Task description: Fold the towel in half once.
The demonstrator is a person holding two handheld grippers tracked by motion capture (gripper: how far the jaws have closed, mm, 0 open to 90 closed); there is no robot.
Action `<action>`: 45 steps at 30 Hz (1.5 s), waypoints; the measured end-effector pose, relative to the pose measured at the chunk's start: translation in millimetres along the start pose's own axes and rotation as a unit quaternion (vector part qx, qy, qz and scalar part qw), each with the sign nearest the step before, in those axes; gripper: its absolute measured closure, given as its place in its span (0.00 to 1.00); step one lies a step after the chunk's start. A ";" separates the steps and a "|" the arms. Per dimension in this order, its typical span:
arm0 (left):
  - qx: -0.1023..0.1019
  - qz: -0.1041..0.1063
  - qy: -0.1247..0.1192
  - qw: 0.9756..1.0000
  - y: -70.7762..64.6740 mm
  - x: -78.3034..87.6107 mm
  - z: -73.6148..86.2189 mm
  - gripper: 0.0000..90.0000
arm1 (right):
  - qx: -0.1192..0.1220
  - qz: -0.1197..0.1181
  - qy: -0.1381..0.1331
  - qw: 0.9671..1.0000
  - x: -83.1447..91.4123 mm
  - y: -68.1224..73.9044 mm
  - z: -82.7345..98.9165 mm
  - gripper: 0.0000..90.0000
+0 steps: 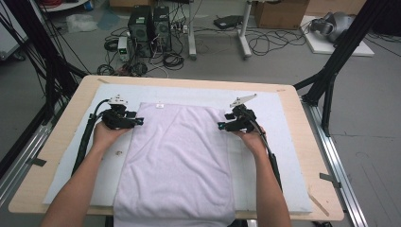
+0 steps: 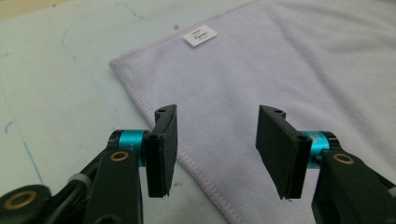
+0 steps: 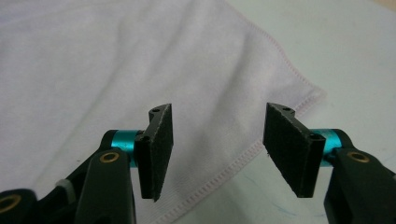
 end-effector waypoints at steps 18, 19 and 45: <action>-0.041 -0.013 0.036 0.998 -9.2 -12.2 2.3 0.94 | 0.021 0.000 0.034 0.999 -16.8 3.0 7.2 0.96; -0.035 -0.006 0.029 0.999 -8.0 -10.2 1.9 0.95 | 0.020 -0.005 0.031 0.999 -16.4 2.3 7.1 0.97; -0.099 0.102 -0.050 0.989 -57.6 93.2 59.5 0.94 | 0.050 -0.128 -0.040 0.990 74.3 71.7 33.8 0.97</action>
Point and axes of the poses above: each handheld gripper's, and its own axes: x roughly backward along the jaws, z roughly out of its underside, y roughly to its left, the point moved 2 cm from there along -x, roughly forward along the jaws
